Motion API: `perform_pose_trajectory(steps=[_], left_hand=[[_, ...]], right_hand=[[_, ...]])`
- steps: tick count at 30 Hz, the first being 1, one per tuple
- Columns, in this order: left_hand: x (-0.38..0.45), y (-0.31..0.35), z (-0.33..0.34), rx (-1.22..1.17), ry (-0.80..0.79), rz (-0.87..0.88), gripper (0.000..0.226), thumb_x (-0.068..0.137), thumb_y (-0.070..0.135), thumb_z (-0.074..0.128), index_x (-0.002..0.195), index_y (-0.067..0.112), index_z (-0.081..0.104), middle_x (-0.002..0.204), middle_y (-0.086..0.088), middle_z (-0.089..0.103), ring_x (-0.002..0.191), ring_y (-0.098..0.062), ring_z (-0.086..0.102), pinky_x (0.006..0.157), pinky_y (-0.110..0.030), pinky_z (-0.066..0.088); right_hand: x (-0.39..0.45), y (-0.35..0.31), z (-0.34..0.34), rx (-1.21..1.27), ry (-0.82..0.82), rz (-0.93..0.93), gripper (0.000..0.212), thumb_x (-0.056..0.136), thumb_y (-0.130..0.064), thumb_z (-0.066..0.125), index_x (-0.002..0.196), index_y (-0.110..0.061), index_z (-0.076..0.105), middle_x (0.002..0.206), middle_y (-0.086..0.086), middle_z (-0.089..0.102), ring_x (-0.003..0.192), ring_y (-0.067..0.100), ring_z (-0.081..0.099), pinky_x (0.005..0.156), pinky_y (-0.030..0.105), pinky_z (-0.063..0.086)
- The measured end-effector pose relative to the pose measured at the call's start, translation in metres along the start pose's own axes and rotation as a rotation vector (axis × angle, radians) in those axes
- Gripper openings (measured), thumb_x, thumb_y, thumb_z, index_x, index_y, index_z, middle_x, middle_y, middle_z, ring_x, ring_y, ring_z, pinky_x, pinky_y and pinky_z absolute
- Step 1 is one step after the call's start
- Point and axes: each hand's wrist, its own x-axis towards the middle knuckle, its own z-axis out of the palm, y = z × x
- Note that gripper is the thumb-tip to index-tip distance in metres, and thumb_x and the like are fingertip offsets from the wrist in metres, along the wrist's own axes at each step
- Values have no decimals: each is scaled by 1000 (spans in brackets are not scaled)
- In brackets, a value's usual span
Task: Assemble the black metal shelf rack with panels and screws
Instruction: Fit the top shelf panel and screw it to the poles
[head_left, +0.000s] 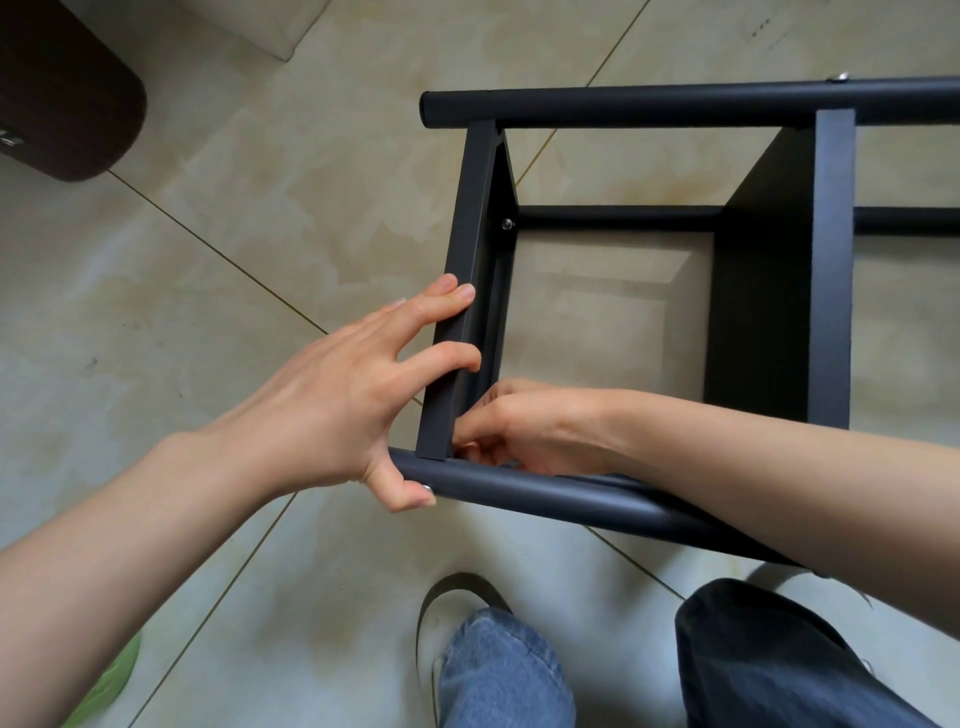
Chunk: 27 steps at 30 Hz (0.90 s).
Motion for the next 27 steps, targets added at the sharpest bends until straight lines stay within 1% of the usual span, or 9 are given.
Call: perform_pose_trajectory(steps=[7,11,13,15,18,21,24,25,27], left_hand=[[-1,0,1,23,41,9,101,46,63,70,132,11,57,159,-17,31,150,-32,25,109,-42,30],[-5,2,0,8,54,-19,105,49,60,72,142,16,52,163,-12,24,152,-26,19,114,-43,25],[-8,4,0,-9,48,-43,110,52,59,73,151,22,42,166,-5,12,153,-22,11,118,-42,22],[-11,5,1,-26,-1,-73,114,57,60,69,157,33,20,168,5,-7,155,-16,-4,123,-38,13],[-12,12,5,-81,-52,-135,113,66,53,73,151,48,-1,163,16,-25,154,-8,-12,123,-28,8],[-15,27,9,-208,-27,-251,106,75,47,77,156,47,8,161,23,-27,152,-6,4,113,-19,20],[-16,46,13,-156,-34,-335,90,85,51,69,158,39,18,164,14,-23,153,-8,-11,119,-22,1],[-17,55,13,-149,3,-362,84,87,50,67,157,36,23,167,10,-14,153,-9,-14,119,-23,-4],[-21,77,13,-190,169,-409,67,91,41,65,152,28,40,167,7,15,155,-10,-3,123,-28,4]], right_hand=[[-9,-6,-1,-158,105,-37,30,95,-19,58,67,-15,66,67,1,61,66,16,53,67,30,42],[-19,-2,-5,-235,167,-52,25,99,-27,56,83,-16,72,76,0,65,73,17,55,68,27,46],[-25,1,-9,-253,201,-68,22,99,-24,55,87,-15,72,72,-2,67,71,16,58,71,28,49],[-32,2,-13,-275,234,-89,20,98,-21,55,90,-13,72,68,-4,68,68,14,61,69,25,52],[-47,1,-18,-299,300,-126,19,98,-17,57,89,-11,72,65,-4,68,63,10,65,62,20,56],[-65,-1,-23,-337,378,-183,18,98,-15,58,91,-8,72,70,-1,69,65,11,66,66,23,58],[-89,-2,-26,-386,439,-249,18,98,-14,57,95,-4,71,77,4,70,70,13,68,72,27,59],[-98,-2,-27,-411,454,-269,19,99,-14,57,97,-3,71,79,5,70,73,14,68,75,28,59],[-116,-1,-30,-480,492,-305,20,100,-15,55,99,-4,71,85,7,72,79,16,69,78,29,59]])
